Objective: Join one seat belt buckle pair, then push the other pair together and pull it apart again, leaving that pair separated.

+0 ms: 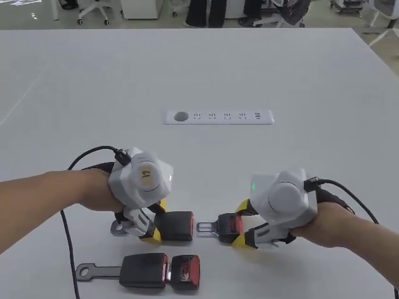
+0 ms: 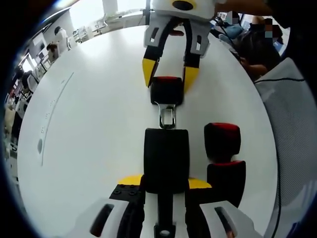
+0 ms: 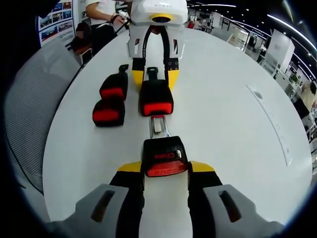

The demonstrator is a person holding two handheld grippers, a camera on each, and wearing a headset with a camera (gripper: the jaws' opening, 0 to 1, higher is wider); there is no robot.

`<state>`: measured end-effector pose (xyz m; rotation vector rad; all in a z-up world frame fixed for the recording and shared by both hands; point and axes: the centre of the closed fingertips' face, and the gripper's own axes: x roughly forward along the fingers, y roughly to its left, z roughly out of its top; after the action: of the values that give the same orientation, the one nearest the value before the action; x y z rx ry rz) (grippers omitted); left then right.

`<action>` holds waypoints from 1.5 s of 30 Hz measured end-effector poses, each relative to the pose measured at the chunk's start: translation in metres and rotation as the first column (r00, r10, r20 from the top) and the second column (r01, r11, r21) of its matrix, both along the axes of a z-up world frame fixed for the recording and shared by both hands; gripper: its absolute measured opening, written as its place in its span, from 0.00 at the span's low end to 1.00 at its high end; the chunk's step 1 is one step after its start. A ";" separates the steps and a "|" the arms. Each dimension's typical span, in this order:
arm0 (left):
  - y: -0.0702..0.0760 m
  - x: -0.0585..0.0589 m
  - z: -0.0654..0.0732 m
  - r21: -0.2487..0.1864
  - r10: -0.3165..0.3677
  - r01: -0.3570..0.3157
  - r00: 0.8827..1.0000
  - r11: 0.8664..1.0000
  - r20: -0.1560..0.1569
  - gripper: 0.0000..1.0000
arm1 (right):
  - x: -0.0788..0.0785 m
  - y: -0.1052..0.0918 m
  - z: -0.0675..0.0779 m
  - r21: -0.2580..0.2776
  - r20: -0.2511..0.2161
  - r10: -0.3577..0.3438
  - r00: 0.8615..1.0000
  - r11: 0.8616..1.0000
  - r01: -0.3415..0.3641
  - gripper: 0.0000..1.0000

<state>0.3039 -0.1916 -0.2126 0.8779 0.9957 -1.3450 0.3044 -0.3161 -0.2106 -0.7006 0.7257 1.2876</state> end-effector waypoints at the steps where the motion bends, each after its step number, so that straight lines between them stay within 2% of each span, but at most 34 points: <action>1: 0.000 0.000 0.000 0.003 -0.002 0.002 1.000 1.000 0.000 0.31 | 0.000 0.002 0.000 0.000 0.000 0.000 1.000 1.000 0.000 0.32; 10: 0.000 0.000 -0.001 0.005 0.004 -0.004 1.000 1.000 -0.001 0.31 | 0.000 0.011 0.002 -0.003 0.004 0.006 1.000 1.000 -0.006 0.32; 19: 0.000 0.000 -0.001 -0.004 0.013 -0.013 1.000 1.000 0.002 0.31 | 0.001 0.025 0.003 0.019 0.005 0.005 1.000 1.000 -0.005 0.32; 21: 0.000 0.000 -0.001 -0.006 0.013 -0.013 1.000 1.000 0.005 0.31 | 0.000 0.024 0.002 0.005 0.022 0.015 1.000 1.000 -0.015 0.32; 45: -0.001 0.001 -0.002 -0.015 0.018 -0.018 1.000 1.000 0.015 0.30 | 0.000 0.028 0.000 0.012 -0.003 -0.006 1.000 1.000 0.006 0.29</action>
<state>0.3052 -0.1924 -0.2141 0.8650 0.9783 -1.3272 0.3046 -0.2880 -0.2101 -0.6866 0.7213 1.2866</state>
